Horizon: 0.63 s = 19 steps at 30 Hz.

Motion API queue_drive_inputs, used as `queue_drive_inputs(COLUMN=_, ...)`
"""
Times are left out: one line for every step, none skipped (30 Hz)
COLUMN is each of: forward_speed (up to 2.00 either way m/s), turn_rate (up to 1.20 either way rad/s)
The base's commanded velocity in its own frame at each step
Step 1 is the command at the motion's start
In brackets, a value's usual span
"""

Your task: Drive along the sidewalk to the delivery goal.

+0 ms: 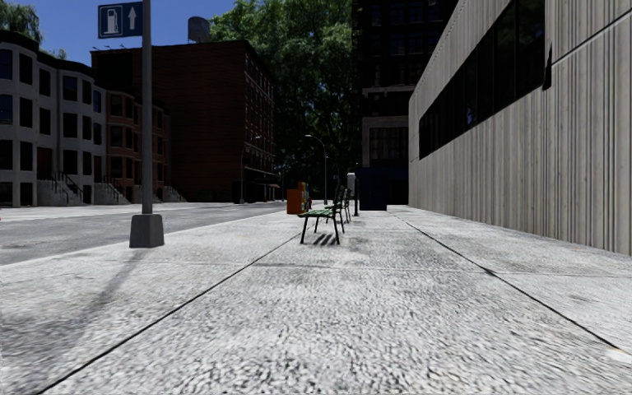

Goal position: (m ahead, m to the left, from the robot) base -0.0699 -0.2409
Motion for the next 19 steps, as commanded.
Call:
queue_drive_inputs(forward_speed=0.0, turn_rate=0.0)
queue_drive_inputs(forward_speed=0.0, turn_rate=0.0)
queue_drive_inputs(forward_speed=0.0, turn_rate=0.0)
queue_drive_inputs(forward_speed=0.0, turn_rate=0.0)
queue_drive_inputs(forward_speed=0.0, turn_rate=0.0)
queue_drive_inputs(forward_speed=0.0, turn_rate=0.0)
queue_drive_inputs(forward_speed=0.0, turn_rate=0.0)
queue_drive_inputs(forward_speed=0.0, turn_rate=0.0)
queue_drive_inputs(forward_speed=0.0, turn_rate=0.0)
queue_drive_inputs(forward_speed=0.0, turn_rate=0.0)
queue_drive_inputs(forward_speed=0.0, turn_rate=0.0)
queue_drive_inputs(forward_speed=0.0, turn_rate=0.0)
queue_drive_inputs(forward_speed=0.0, turn_rate=0.0)
queue_drive_inputs(forward_speed=0.0, turn_rate=0.0)
queue_drive_inputs(forward_speed=0.0, turn_rate=0.0)
queue_drive_inputs(forward_speed=0.0, turn_rate=0.0)
queue_drive_inputs(forward_speed=0.0, turn_rate=0.0)
queue_drive_inputs(forward_speed=0.0, turn_rate=0.0)
queue_drive_inputs(forward_speed=0.0, turn_rate=0.0)
